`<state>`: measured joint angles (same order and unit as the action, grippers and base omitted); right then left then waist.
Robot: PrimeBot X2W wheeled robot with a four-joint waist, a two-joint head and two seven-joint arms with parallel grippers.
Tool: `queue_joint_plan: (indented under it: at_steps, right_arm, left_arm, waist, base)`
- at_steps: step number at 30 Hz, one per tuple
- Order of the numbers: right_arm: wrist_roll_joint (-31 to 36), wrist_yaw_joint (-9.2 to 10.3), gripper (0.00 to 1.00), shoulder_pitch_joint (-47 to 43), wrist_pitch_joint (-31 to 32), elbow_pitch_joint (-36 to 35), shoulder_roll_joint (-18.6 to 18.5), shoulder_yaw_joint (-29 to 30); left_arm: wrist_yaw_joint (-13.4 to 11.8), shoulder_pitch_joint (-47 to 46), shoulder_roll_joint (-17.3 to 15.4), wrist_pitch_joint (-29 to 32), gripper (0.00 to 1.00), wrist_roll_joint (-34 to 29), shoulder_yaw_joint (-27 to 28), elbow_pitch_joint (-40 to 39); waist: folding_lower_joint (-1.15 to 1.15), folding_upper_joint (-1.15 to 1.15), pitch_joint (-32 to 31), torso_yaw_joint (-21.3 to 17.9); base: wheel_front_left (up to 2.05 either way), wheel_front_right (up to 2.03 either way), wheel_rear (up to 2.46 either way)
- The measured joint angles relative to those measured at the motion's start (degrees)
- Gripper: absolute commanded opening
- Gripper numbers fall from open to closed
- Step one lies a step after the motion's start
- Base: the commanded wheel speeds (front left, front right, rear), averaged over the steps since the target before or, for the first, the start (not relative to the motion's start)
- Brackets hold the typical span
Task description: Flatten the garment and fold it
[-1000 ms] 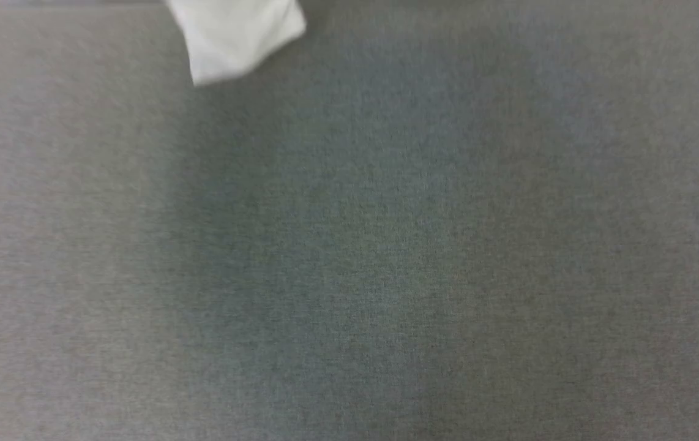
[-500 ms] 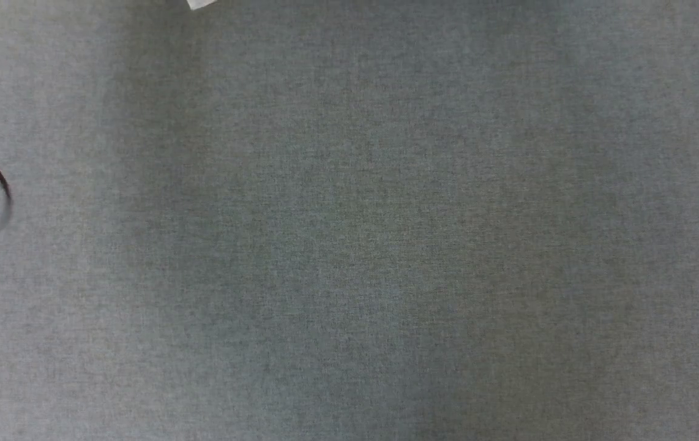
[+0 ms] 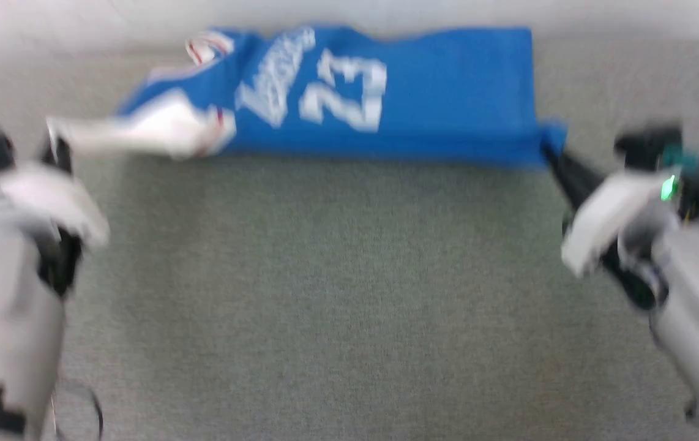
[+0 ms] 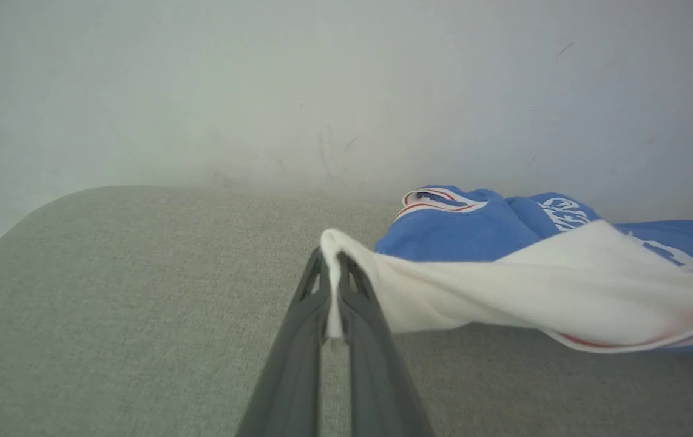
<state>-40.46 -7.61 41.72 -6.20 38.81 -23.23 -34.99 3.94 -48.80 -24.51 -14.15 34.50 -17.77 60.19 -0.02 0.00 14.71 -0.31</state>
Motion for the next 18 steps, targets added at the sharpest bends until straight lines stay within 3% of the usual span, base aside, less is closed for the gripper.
queue_joint_plan:
  at_steps: [4, 7, 14, 18]
  right_arm:
    - [-1.0, -0.01, 0.0, -9.7, 1.8, -6.4, -2.3, -0.6]
    - [-1.0, -0.01, 0.0, -16.5, 4.0, -10.8, -3.7, 0.7]
    - [2.7, -0.02, 0.0, -30.1, 7.8, -20.6, -4.6, 8.9]
    - [6.0, -0.02, 0.0, -38.4, 10.4, -25.9, -3.1, 15.1]
  left_arm:
    - [-2.1, 12.3, -0.6, 0.0, 0.0, 1.6, 1.2, -6.2]
    - [-5.6, 22.5, -1.2, 0.8, 0.0, 3.3, 2.6, -14.5]
    - [-18.6, 50.0, -4.7, 10.1, 0.0, 6.9, 5.8, -45.4]
    - [-26.0, 63.4, -8.1, 17.0, 0.0, 7.8, 7.3, -62.6]
  waist:
    - [-0.01, 0.0, -4.9, 0.0]
    - [-0.01, 0.0, -8.3, -0.1]
    - [0.0, 0.0, -14.0, -0.7]
    - [0.0, 0.0, -15.8, -0.5]
  base:
    - [0.0, 0.0, 0.0]
    - [0.0, 0.0, 0.0]
    - [0.0, 0.0, 0.0]
    - [0.0, 0.0, 0.0]
